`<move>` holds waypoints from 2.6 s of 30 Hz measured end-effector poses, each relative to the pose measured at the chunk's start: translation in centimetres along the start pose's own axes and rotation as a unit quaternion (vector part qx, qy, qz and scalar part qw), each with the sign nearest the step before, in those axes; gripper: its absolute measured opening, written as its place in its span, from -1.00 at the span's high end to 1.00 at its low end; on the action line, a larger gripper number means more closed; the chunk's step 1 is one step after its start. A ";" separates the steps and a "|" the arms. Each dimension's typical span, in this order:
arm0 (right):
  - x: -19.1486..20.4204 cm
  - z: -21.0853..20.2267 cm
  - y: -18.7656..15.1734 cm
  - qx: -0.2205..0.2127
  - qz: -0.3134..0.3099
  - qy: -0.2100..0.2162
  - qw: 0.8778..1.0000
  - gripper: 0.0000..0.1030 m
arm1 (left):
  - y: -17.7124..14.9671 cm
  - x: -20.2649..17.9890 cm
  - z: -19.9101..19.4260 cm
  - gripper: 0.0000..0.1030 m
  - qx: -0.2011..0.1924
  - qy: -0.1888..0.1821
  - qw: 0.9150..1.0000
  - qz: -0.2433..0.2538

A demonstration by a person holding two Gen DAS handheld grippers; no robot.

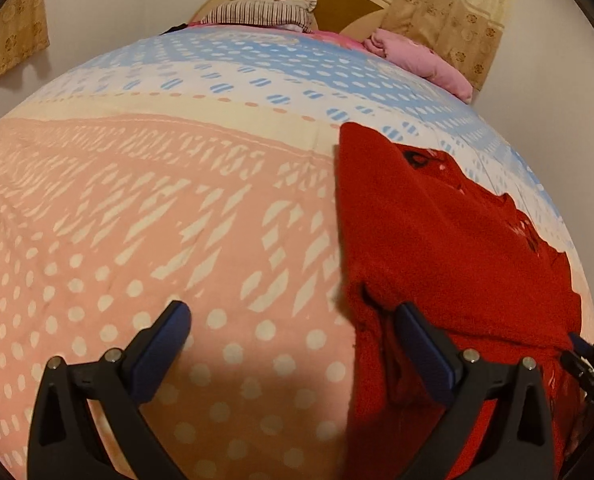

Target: Fold small clothes

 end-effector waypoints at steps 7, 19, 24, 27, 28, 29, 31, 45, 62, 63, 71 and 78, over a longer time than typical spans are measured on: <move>1.7 -0.5 -0.7 -0.003 -0.058 -0.049 0.997 -0.68 | -1.2 -0.8 -2.3 -1.00 -0.019 -0.007 0.999 0.029; 1.5 -1.9 -1.0 -0.018 -0.022 -0.015 0.999 -0.68 | -3.2 -3.0 -5.1 -1.00 -0.035 -0.021 0.996 0.082; 1.3 -2.6 -1.8 -0.017 -0.004 -0.004 1.000 -0.68 | -4.2 -4.1 -5.7 -1.00 -0.031 -0.032 0.995 0.091; 1.3 -2.6 -2.2 -0.016 -0.001 -0.002 1.000 -0.68 | -4.7 -4.6 -5.9 -1.00 -0.029 -0.037 0.994 0.096; 1.2 -2.7 -2.2 -0.017 0.001 -0.001 1.000 -0.68 | -4.8 -4.8 -5.9 -1.00 -0.028 -0.039 0.994 0.098; 1.2 -2.8 -2.2 -0.018 0.003 -0.001 1.000 -0.68 | -5.0 -5.0 -6.0 -1.00 -0.027 -0.040 0.994 0.100; 1.2 -2.8 -2.3 -0.018 0.006 0.000 1.000 -0.68 | -5.3 -5.2 -6.2 -1.00 -0.027 -0.042 0.993 0.103; 1.7 -4.3 -4.1 -0.014 0.014 0.003 1.000 -0.68 | -7.3 -6.3 -7.9 -1.00 -0.025 -0.061 0.991 0.113; 2.9 -6.3 -7.3 -0.022 -0.007 -0.006 1.000 -0.68 | -10.0 -6.4 -10.7 -1.00 -0.027 -0.061 0.990 0.127; 2.9 -6.5 -7.5 -0.022 -0.009 -0.008 1.000 -0.68 | -10.1 -6.4 -10.8 -1.00 -0.027 -0.061 0.990 0.127; 3.1 -7.8 -8.9 -0.021 -0.010 -0.003 1.000 -0.68 | -11.5 -6.3 -12.2 -1.00 -0.025 -0.058 0.988 0.141; 3.0 -9.0 -10.2 -0.015 -0.010 0.002 1.000 -0.68 | -13.0 -5.6 -13.7 -1.00 -0.014 -0.070 0.988 0.137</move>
Point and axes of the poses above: each gripper's, at about its wrist camera, not at the fingertips, and z roughly the way its jaws point, x to its left, y to its top, the point moved 4 cm from there along z, roughly the way its jaws point, and after that the axes turned 6 degrees about -y, right-handed, at the moved point
